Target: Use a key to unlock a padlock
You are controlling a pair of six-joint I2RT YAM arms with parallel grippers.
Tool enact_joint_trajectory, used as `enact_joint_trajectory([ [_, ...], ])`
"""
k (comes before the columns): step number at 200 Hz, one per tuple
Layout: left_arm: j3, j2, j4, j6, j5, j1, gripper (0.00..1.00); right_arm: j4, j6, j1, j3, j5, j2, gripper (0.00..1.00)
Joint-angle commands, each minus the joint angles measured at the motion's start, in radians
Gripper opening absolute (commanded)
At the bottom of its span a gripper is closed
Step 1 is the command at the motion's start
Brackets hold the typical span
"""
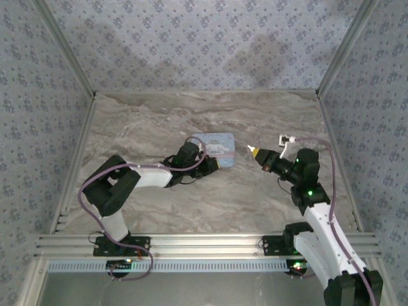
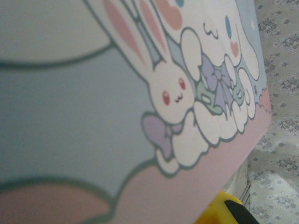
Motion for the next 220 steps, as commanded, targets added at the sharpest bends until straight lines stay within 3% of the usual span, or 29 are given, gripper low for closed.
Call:
enact_joint_trajectory([
  [1,0.031,-0.042,0.058,-0.028,0.027,0.008,0.0,0.134,0.191,-0.004,-0.091,0.005,-0.053,0.0],
  [66,0.034,-0.048,0.082,-0.06,0.041,0.012,0.0,0.201,0.293,0.033,-0.286,0.114,-0.128,0.0],
  [130,0.039,-0.04,0.113,-0.093,0.055,0.017,0.0,0.339,0.319,0.24,-0.401,0.31,-0.054,0.0],
  [220,0.011,-0.031,0.2,-0.147,0.07,0.025,0.0,0.379,0.395,0.329,-0.352,0.402,-0.01,0.0],
])
